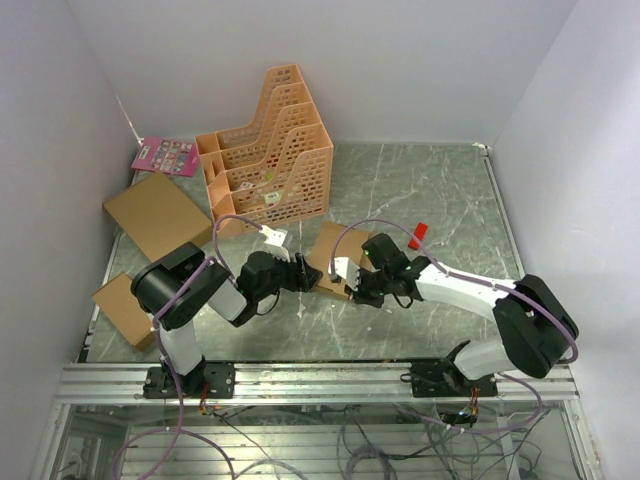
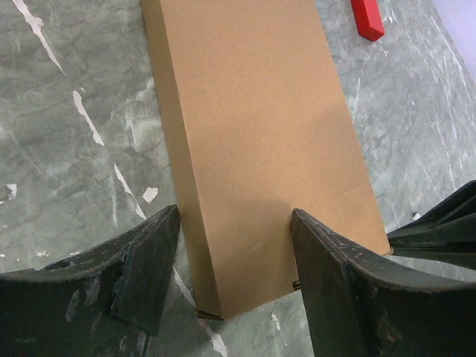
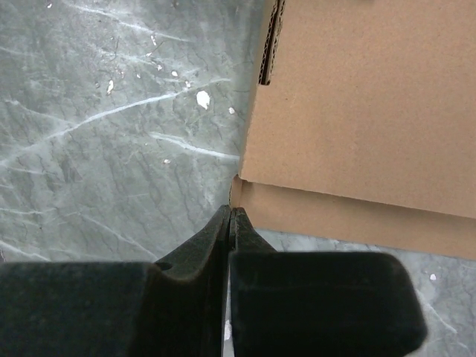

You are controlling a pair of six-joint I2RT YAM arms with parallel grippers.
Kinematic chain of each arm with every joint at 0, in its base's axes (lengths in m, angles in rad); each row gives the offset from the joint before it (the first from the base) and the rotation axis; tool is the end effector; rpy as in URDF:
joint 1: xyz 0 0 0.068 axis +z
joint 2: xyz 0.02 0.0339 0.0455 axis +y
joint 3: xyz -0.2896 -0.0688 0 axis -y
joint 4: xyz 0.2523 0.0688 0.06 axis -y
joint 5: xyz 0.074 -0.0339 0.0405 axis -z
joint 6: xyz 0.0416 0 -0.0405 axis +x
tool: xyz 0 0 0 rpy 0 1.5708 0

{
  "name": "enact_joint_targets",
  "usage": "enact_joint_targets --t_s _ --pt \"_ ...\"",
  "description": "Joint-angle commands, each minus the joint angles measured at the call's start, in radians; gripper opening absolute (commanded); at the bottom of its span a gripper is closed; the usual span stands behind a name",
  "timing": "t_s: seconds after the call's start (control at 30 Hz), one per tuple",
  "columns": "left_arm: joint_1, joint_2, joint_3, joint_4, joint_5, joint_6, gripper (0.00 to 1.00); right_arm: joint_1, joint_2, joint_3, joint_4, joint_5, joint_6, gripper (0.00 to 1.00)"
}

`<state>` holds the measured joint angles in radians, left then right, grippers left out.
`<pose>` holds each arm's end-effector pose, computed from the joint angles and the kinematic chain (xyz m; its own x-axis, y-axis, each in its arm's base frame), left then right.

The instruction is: Fold the paper box

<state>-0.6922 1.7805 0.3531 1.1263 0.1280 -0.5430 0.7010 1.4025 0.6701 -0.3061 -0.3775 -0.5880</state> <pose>0.2166 -0.1865 0.1214 -0.5710 -0.1923 -0.7981 0.5043 0.6849 -0.5259 0.1860 0.1771 0.1778 -0.1360 -0.7895 -0.5984 -0.9831 0.1824 -0.0173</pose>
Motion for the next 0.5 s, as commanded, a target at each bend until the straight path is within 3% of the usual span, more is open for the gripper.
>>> enact_joint_targets --t_s 0.0,0.47 --pt "-0.014 0.032 -0.005 -0.063 0.006 0.010 0.73 -0.012 0.030 0.041 -0.017 -0.024 0.031 0.00" --pt "-0.017 0.055 0.001 -0.065 0.007 0.014 0.73 -0.064 0.062 0.099 -0.038 -0.068 0.055 0.00"
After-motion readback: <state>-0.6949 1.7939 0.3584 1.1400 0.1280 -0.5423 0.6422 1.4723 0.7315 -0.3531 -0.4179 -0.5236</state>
